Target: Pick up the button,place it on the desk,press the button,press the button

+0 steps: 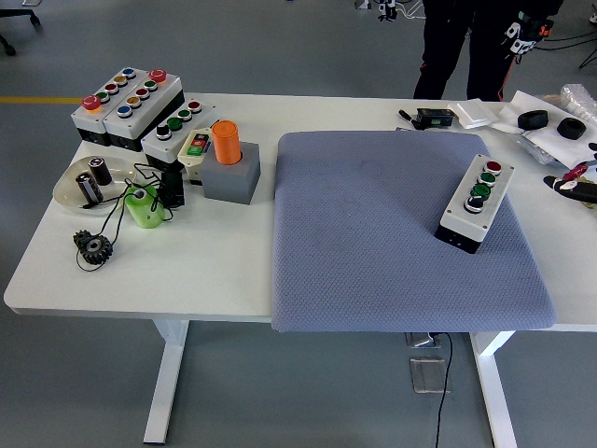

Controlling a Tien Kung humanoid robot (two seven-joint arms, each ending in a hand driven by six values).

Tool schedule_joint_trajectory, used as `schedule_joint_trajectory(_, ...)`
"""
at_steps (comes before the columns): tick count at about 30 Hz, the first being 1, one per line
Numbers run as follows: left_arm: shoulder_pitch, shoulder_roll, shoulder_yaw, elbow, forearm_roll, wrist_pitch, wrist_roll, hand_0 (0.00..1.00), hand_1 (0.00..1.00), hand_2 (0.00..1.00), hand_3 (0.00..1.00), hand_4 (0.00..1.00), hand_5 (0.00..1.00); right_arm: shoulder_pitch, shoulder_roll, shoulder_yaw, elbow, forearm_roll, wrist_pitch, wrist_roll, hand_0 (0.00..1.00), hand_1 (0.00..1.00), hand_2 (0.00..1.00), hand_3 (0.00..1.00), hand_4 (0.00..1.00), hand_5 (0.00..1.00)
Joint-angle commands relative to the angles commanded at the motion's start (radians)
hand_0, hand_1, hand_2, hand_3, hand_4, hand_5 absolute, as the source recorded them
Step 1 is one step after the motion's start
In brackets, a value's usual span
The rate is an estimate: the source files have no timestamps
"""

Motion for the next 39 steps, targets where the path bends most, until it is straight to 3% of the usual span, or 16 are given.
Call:
schedule_joint_trajectory(6,-0.001,0.002,0.002,0.0,-0.003,0.001,-0.002,0.68,0.735,0.748,0.574,0.404,0.998,0.014,0.021,-0.04,0.005,0.054,-0.009,-0.003,0.998,0.961,0.998,0.998,0.898,0.353)
schedule_joint_trajectory(14,-0.003,0.004,0.002,0.0,-0.006,0.002,-0.003,0.68,0.735,0.748,0.573,0.41,0.998,0.028,0.054,-0.089,0.07,0.142,-0.038,-0.025,0.997,0.96,0.998,0.998,0.907,0.369)
schedule_joint_trajectory(19,-0.003,0.005,-0.004,0.001,0.002,0.003,-0.001,0.68,0.734,0.747,0.569,0.41,0.998,0.046,0.089,-0.129,0.092,-0.015,-0.054,-0.059,0.994,0.967,0.998,0.998,0.907,0.369)
schedule_joint_trajectory(25,-0.002,0.005,-0.006,0.001,0.004,0.004,0.0,0.68,0.733,0.746,0.561,0.411,0.998,0.055,0.145,-0.176,0.06,-0.265,-0.065,-0.077,0.998,0.972,0.998,0.998,0.907,0.367)
schedule_joint_trajectory(28,-0.002,0.005,-0.006,0.0,0.005,0.004,0.0,0.68,0.733,0.746,0.561,0.411,0.998,0.066,0.133,-0.237,0.058,-0.379,-0.068,-0.053,0.998,0.972,0.998,0.998,0.907,0.367)
schedule_joint_trajectory(32,-0.003,0.006,-0.003,0.0,0.003,0.003,-0.001,0.68,0.733,0.746,0.56,0.412,0.998,0.097,0.088,-0.354,0.062,-0.518,-0.048,-0.013,0.998,0.967,0.998,0.996,0.902,0.375)
schedule_joint_trajectory(34,-0.004,0.007,0.001,-0.001,-0.002,0.002,-0.003,0.68,0.733,0.746,0.56,0.412,0.998,0.11,0.071,-0.398,0.063,-0.54,-0.043,-0.005,0.998,0.967,0.998,0.996,0.902,0.375)
schedule_joint_trajectory(35,-0.004,0.008,0.0,-0.001,-0.001,0.002,-0.002,0.68,0.733,0.745,0.556,0.412,0.998,0.114,0.069,-0.412,0.062,-0.551,-0.041,-0.01,0.998,0.969,0.998,0.958,0.881,0.44)
schedule_joint_trajectory(36,-0.004,0.008,-0.001,-0.001,0.0,0.002,-0.002,0.68,0.733,0.745,0.556,0.412,0.998,0.116,0.068,-0.421,0.062,-0.559,-0.04,-0.015,0.998,0.969,0.998,0.958,0.881,0.44)
schedule_joint_trajectory(39,-0.002,0.008,-0.004,0.0,0.002,0.004,-0.002,0.68,0.733,0.745,0.556,0.412,0.998,0.12,0.085,-0.448,0.054,-0.555,-0.046,-0.025,0.998,0.969,0.998,0.958,0.881,0.44)
